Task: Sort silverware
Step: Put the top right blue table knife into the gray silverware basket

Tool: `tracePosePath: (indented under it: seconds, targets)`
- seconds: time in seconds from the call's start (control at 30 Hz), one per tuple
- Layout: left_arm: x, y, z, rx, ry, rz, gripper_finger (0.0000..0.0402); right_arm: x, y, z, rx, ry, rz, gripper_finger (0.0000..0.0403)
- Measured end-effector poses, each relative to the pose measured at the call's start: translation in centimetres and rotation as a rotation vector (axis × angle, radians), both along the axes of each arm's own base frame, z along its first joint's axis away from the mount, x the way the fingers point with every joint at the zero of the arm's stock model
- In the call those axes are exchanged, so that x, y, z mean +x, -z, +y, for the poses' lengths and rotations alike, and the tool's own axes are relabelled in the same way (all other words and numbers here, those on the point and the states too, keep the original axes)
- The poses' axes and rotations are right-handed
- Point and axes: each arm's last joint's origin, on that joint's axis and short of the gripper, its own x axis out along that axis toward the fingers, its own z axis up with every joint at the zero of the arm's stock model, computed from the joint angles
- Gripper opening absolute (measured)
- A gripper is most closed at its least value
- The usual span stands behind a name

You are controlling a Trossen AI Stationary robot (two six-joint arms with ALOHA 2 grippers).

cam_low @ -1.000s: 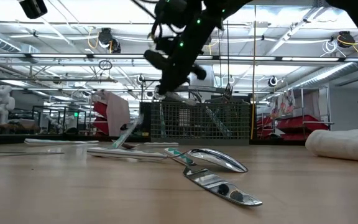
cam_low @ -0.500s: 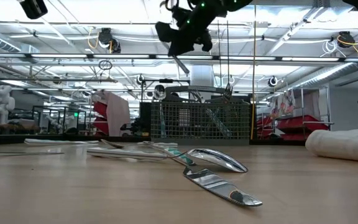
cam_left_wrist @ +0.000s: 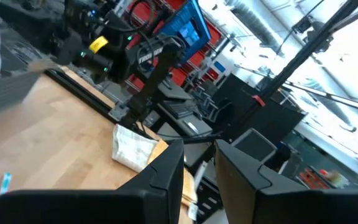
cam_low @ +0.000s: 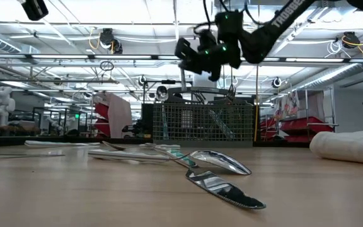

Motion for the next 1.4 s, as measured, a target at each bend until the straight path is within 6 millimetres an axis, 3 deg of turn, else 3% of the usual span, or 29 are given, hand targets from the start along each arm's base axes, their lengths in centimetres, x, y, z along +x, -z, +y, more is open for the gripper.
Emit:
tracePosePath:
  seconds: [0.3,0.67,0.87,1.13,1.4]
  targets:
    - [0.0,0.7,0.3,0.012,-0.088,0.068,0.0095,-1.7,0.6,-3.0,-0.017,-0.003,0.028,0.0000]
    - [0.0,1.0,0.3,0.029,-0.102,0.097,0.0095,-2.1,1.5,-4.2,0.007,-0.020,0.051,0.0000]
    - [0.0,1.0,0.3,0.031,-0.113,0.104,0.0095,-1.5,-1.8,-3.5,-0.150,-0.087,-0.073,0.0000]
    - [0.0,1.3,0.3,0.046,-0.119,0.127,0.0095,-0.2,-3.6,-4.3,-0.164,-0.120,0.086,0.0000]
    - [0.0,1.7,0.4,0.039,-0.128,0.171,0.0095,0.0,-1.4,-5.9,-0.106,-0.103,0.076,0.0000]
